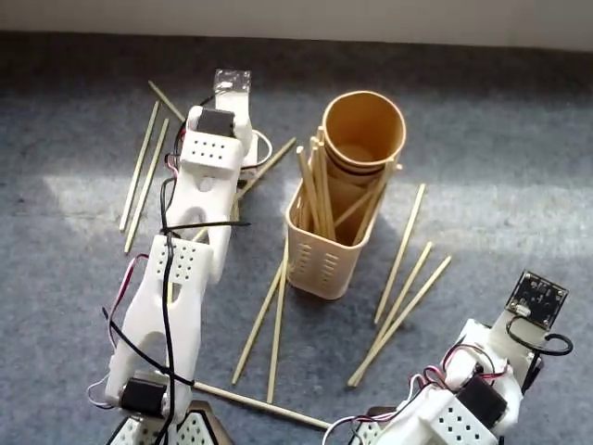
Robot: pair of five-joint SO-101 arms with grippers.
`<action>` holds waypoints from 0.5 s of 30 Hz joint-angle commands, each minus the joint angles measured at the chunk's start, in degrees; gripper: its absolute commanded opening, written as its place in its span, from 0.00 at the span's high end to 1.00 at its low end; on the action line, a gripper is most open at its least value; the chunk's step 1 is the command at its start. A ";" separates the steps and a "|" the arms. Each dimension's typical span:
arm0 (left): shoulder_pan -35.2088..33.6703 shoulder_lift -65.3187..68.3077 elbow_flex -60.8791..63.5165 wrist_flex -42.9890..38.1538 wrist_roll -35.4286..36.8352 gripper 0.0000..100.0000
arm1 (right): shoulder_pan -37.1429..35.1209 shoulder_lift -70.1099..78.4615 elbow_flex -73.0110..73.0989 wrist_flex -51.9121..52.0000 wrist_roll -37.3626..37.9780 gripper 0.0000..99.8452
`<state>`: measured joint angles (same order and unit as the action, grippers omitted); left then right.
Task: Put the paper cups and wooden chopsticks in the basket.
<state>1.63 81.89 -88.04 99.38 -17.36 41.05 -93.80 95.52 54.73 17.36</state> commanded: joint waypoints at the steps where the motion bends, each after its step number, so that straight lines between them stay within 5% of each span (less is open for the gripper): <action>1: -4.35 0.40 0.31 1.49 -0.44 1.00 | -0.22 0.40 7.43 0.31 -0.35 0.74; 15: -10.51 -3.21 -0.22 1.85 -4.31 1.00 | -0.48 0.40 7.43 0.31 -0.35 0.74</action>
<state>-4.70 81.54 -88.04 99.91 -19.47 41.05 -93.80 95.52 54.73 17.36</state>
